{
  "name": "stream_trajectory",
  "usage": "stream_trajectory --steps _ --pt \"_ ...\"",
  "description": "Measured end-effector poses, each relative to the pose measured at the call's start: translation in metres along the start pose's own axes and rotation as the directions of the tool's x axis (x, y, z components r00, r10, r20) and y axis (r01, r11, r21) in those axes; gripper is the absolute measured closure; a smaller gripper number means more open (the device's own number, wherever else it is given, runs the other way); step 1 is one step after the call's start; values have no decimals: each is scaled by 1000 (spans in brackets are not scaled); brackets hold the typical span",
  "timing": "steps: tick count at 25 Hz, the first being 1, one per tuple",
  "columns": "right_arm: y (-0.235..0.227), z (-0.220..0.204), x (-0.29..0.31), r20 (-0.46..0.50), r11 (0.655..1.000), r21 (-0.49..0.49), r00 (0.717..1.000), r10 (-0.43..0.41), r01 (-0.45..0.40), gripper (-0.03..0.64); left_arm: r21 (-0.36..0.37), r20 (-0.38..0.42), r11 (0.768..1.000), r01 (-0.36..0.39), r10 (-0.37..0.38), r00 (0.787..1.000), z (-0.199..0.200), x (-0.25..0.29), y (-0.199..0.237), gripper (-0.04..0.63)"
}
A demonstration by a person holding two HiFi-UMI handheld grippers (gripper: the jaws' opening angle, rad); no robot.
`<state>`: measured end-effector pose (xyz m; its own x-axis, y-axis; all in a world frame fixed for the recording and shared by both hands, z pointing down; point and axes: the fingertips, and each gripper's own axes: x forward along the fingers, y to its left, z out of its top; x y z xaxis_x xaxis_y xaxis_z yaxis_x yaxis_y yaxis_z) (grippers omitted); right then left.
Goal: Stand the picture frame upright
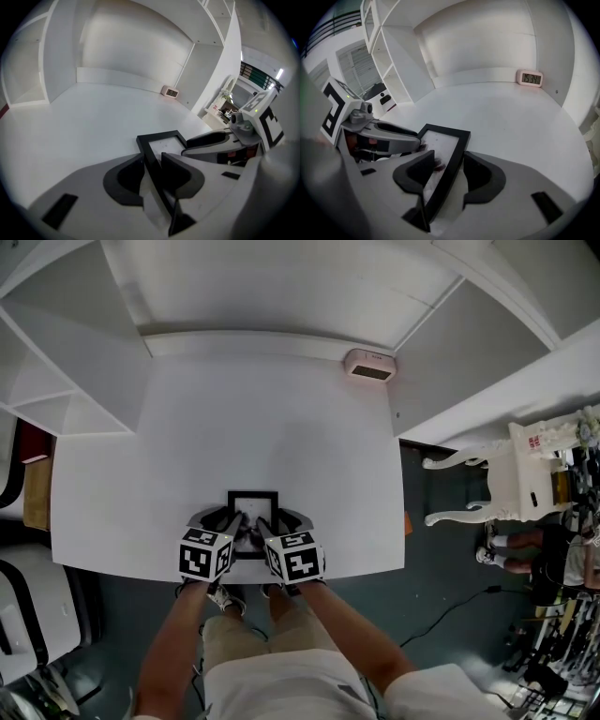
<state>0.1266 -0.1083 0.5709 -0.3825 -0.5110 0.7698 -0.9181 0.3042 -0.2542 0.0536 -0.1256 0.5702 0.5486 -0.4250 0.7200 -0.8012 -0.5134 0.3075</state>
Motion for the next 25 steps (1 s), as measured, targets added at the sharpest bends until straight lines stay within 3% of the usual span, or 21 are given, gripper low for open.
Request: stream_trajectory --steps 7,14,17,21,25 --pt "-6 10 4 37 999 34 999 -13 11 430 0 18 1000 -19 19 1000 15 8 7 480" --pt "-25 63 14 181 999 -12 983 -38 41 439 39 157 999 -30 23 987 72 19 24 489" --pt "-33 95 20 264 997 -26 963 -57 66 444 78 256 995 -59 37 966 111 24 36 494" --pt "-40 127 31 339 995 -41 938 -68 87 457 97 385 991 -90 46 922 158 28 53 509" --pt "-54 148 40 388 993 -51 919 -74 102 456 138 440 985 -105 34 897 182 40 59 512"
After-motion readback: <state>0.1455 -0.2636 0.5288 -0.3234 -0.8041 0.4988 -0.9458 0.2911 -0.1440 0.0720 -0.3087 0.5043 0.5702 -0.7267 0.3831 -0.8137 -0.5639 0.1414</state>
